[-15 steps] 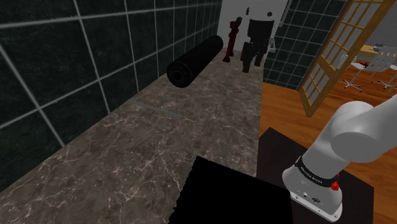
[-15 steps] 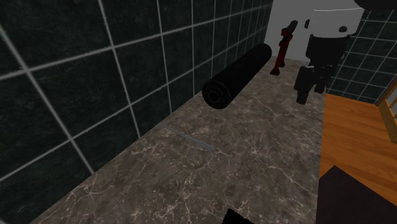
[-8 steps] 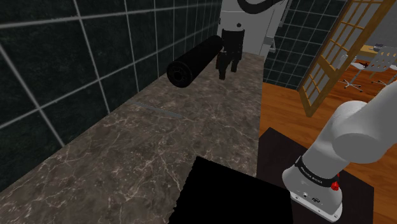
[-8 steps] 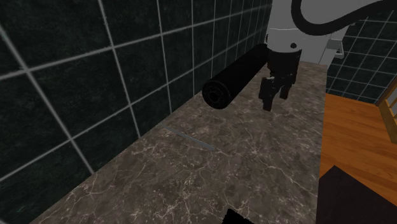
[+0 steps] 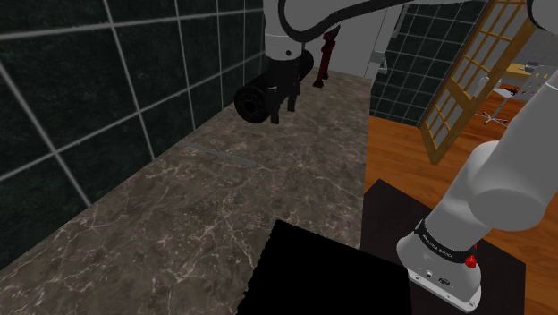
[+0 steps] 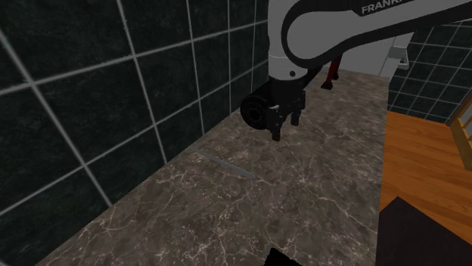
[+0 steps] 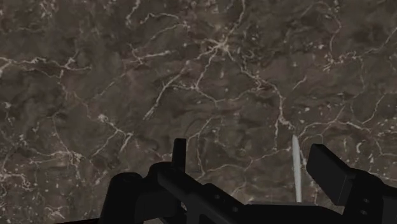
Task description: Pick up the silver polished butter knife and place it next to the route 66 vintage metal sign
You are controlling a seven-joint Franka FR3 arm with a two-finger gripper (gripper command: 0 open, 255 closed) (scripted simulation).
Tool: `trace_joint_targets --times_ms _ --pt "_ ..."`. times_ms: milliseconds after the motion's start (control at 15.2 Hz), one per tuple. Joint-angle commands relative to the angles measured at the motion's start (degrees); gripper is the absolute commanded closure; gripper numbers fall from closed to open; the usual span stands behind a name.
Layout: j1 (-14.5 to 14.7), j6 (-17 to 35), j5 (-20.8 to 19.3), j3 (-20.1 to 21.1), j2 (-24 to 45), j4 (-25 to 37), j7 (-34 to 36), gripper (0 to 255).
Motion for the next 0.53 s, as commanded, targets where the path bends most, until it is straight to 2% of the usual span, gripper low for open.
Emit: trace_joint_targets --times_ms 0,462 --pt "0.89 0.59 -0.70 0.93 4.07 3.27 0.57 0" --pt "4.37 0.79 -4.11 3.05 18.86 16.86 1.76 0"
